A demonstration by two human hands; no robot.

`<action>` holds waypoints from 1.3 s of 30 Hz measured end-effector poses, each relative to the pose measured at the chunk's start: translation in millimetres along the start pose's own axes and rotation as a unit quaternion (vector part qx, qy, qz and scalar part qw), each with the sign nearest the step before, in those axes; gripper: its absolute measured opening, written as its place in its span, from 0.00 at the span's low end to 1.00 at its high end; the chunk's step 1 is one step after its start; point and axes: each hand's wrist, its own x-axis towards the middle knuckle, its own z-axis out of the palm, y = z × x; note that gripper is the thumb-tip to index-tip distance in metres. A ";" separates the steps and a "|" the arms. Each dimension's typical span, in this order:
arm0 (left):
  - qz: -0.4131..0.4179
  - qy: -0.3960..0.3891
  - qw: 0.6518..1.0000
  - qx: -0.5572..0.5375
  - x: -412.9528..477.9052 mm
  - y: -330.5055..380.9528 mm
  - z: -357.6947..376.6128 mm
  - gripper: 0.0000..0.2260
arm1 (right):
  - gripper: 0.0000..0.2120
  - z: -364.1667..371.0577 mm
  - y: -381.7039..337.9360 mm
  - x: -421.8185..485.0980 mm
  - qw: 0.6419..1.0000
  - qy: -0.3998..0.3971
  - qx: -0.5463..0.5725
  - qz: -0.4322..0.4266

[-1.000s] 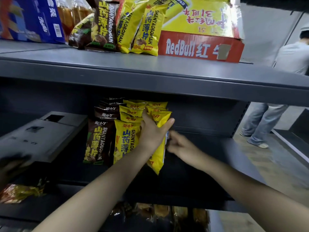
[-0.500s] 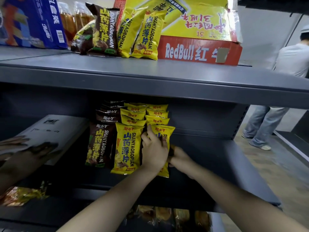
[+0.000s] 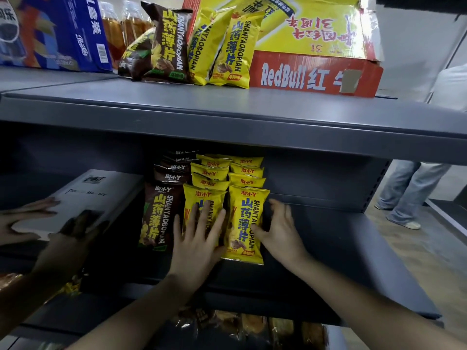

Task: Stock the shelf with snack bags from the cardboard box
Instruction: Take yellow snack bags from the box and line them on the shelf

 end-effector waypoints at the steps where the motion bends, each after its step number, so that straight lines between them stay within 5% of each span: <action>1: 0.001 -0.001 1.000 0.007 -0.4 -8.2 2.6 0.36 | 0.38 -4.9 -1.5 -1.9 0.996 0.022 -0.059 -0.061; 4: 0.023 0.012 1.000 0.012 1.0 -22.6 10.8 0.34 | 0.44 -9.6 -7.5 -3.6 0.940 0.005 -0.265 -0.216; 8: 0.048 0.035 0.998 0.015 5.4 -27.3 18.3 0.33 | 0.51 1.7 -11.8 5.0 0.888 -0.058 -0.390 -0.236; 22: 0.090 0.103 0.990 0.037 12.0 -33.2 26.9 0.31 | 0.48 15.9 -7.3 24.8 0.893 -0.086 -0.352 -0.267; 33: 0.113 0.077 0.990 0.031 14.8 -27.9 25.0 0.15 | 0.41 14.5 -9.0 14.8 0.841 -0.067 -0.432 -0.319; 39: 0.128 0.101 0.985 0.052 11.6 -26.8 18.1 0.24 | 0.39 11.4 -11.3 1.8 0.848 -0.035 -0.425 -0.315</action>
